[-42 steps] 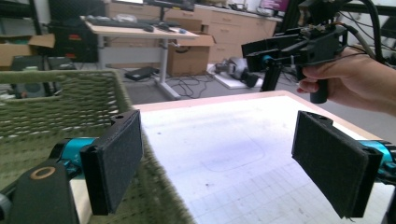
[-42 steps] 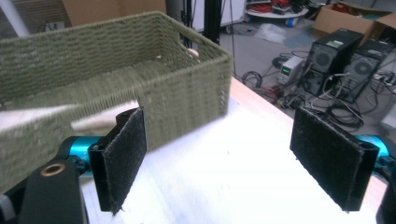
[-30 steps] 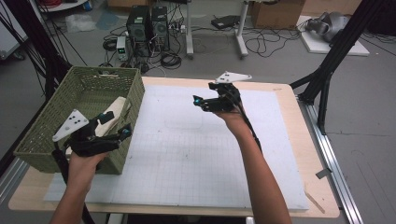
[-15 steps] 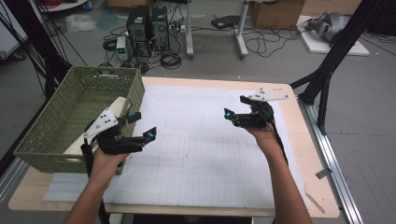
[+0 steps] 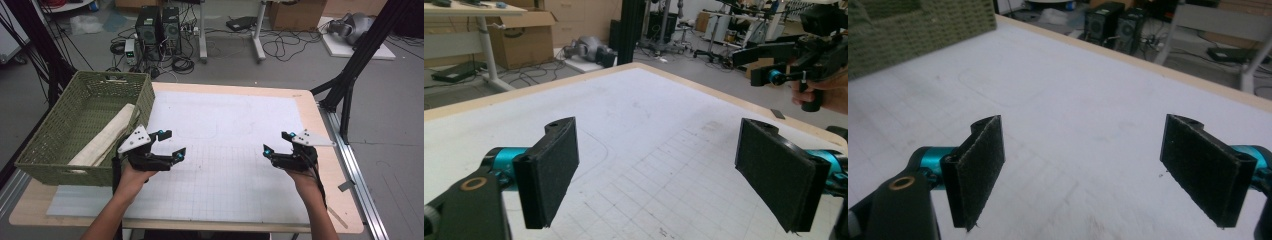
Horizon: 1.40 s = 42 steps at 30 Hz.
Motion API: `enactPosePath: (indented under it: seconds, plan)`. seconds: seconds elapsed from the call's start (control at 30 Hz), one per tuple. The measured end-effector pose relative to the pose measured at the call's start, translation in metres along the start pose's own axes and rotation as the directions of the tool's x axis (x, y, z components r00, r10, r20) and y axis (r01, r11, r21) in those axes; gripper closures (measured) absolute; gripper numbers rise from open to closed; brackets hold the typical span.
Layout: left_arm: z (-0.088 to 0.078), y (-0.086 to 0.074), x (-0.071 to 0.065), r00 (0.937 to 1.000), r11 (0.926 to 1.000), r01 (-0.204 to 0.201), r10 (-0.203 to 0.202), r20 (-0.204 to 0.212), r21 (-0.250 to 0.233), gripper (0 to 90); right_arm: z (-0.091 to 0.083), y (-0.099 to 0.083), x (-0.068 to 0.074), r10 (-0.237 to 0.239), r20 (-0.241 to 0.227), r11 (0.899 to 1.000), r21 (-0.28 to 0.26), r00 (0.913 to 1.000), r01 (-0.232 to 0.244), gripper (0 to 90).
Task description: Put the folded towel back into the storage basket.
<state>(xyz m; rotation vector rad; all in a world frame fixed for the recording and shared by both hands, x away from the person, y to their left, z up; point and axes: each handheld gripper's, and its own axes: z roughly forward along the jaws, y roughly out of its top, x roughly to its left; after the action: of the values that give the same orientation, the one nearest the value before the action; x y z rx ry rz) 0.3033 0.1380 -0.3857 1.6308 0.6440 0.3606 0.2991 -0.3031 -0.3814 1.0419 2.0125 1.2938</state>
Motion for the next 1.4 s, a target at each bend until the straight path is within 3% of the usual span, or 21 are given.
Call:
enactPosePath:
  seconds: [0.17,0.43,0.57,0.83,1.4]
  plan:
    - [0.01,-0.008,-0.006,1.0,0.9999,-0.005,0.005,0.004,0.01,16.8,-0.013,-0.023,-0.001,0.04,0.03,0.999,-0.001,0.9988,-0.04,16.4]
    - [0.023,-0.026,-0.009,0.9995,0.9983,-0.03,0.03,0.013,0.05,17.6,-0.019,-0.042,-0.005,0.046,0.046,0.999,0.0,0.9979,-0.046,16.5]
    - [0.025,-0.033,-0.009,0.9996,0.9978,-0.025,0.025,0.012,0.061,17.6,-0.02,-0.045,-0.007,0.064,0.051,0.998,0.0,0.9966,-0.064,16.5]
    - [0.027,-0.04,-0.015,0.9998,0.9981,-0.007,0.006,0.02,0.061,17.6,-0.021,-0.044,-0.002,0.046,0.057,0.999,0.006,0.9974,-0.046,16.5]
    - [0.025,-0.04,-0.014,1.0,0.9981,0.0,0.0,0.001,0.062,17.8,-0.021,-0.045,-0.003,0.039,0.063,0.999,0.013,0.9973,-0.04,16.5]
